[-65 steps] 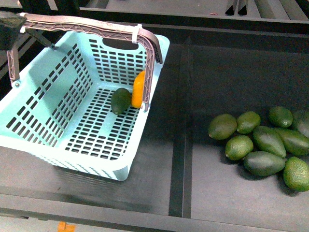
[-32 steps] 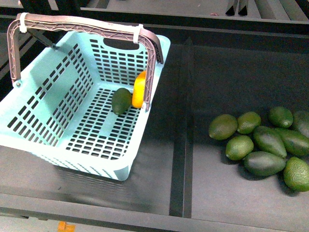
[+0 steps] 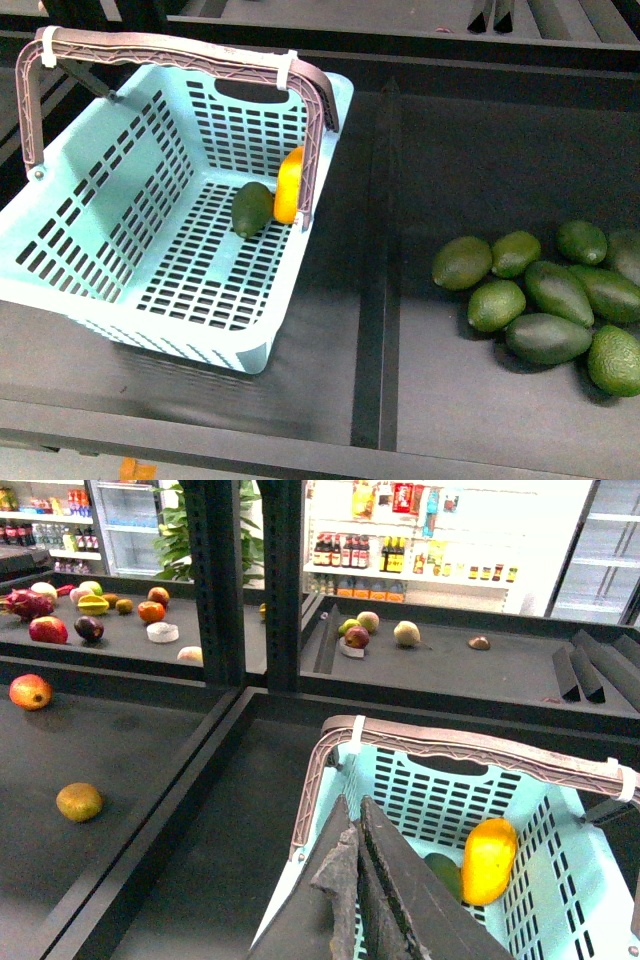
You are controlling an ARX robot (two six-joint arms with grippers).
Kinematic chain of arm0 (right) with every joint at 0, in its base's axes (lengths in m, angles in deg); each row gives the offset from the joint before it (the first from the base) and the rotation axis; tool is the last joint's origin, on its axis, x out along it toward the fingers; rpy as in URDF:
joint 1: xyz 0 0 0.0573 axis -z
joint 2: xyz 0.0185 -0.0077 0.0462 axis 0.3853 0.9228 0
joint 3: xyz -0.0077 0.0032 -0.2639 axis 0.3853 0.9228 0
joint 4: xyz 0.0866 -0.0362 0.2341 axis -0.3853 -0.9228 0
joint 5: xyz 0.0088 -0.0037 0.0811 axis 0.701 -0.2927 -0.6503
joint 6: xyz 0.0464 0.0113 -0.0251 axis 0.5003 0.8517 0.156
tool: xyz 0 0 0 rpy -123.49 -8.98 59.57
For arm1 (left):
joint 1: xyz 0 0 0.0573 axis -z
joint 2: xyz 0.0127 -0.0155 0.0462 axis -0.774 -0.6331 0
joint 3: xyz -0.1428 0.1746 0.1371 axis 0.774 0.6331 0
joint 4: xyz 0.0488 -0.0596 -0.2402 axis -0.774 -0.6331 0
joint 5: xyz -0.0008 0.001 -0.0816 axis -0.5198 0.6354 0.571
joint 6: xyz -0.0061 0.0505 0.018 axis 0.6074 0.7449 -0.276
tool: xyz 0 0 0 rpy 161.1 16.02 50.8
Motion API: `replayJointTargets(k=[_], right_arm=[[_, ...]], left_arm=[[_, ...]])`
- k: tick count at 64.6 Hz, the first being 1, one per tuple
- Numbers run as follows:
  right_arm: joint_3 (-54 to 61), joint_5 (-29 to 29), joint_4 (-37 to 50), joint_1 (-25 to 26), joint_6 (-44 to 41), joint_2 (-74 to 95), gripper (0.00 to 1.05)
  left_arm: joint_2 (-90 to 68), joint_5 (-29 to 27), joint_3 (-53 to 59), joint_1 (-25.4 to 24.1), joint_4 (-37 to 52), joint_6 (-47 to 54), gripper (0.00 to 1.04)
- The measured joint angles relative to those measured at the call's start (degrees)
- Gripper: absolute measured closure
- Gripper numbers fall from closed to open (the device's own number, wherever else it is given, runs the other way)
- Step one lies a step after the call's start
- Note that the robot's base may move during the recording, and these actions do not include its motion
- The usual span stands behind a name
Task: Pick mango and avocado into basket
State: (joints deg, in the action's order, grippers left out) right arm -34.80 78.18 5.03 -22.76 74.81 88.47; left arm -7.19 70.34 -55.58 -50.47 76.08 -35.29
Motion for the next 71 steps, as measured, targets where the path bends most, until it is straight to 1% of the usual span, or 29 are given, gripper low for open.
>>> replayJointTargets(k=[5, 22, 39, 52, 54, 56, 58, 71], right_arm=[[0.00, 0.00, 0.00, 0.00, 0.02, 0.00, 0.09], [0.00, 0.00, 0.00, 0.00, 0.02, 0.00, 0.09], [0.00, 0.00, 0.00, 0.00, 0.02, 0.00, 0.09], [0.00, 0.00, 0.00, 0.00, 0.02, 0.00, 0.09], [0.00, 0.00, 0.00, 0.00, 0.02, 0.00, 0.09], [0.00, 0.00, 0.00, 0.00, 0.02, 0.00, 0.09], [0.00, 0.02, 0.00, 0.00, 0.00, 0.00, 0.09], [0.00, 0.00, 0.00, 0.00, 0.02, 0.00, 0.09]], left_arm=[[5.11, 0.00, 0.02, 0.00, -4.66, 0.00, 1.03], [15.34, 0.00, 0.02, 0.00, -14.21, 0.00, 1.03], [24.13, 0.00, 0.02, 0.00, -22.86, 0.00, 1.03], [28.24, 0.00, 0.02, 0.00, -26.99, 0.00, 1.03], [29.92, -0.02, 0.02, -0.02, -29.00, 0.00, 1.03], [33.27, 0.00, 0.02, -0.02, -33.81, 0.00, 1.03], [36.02, 0.00, 0.02, -0.02, -36.28, 0.02, 1.03], [38.12, -0.02, 0.02, -0.02, -37.16, 0.00, 1.03]])
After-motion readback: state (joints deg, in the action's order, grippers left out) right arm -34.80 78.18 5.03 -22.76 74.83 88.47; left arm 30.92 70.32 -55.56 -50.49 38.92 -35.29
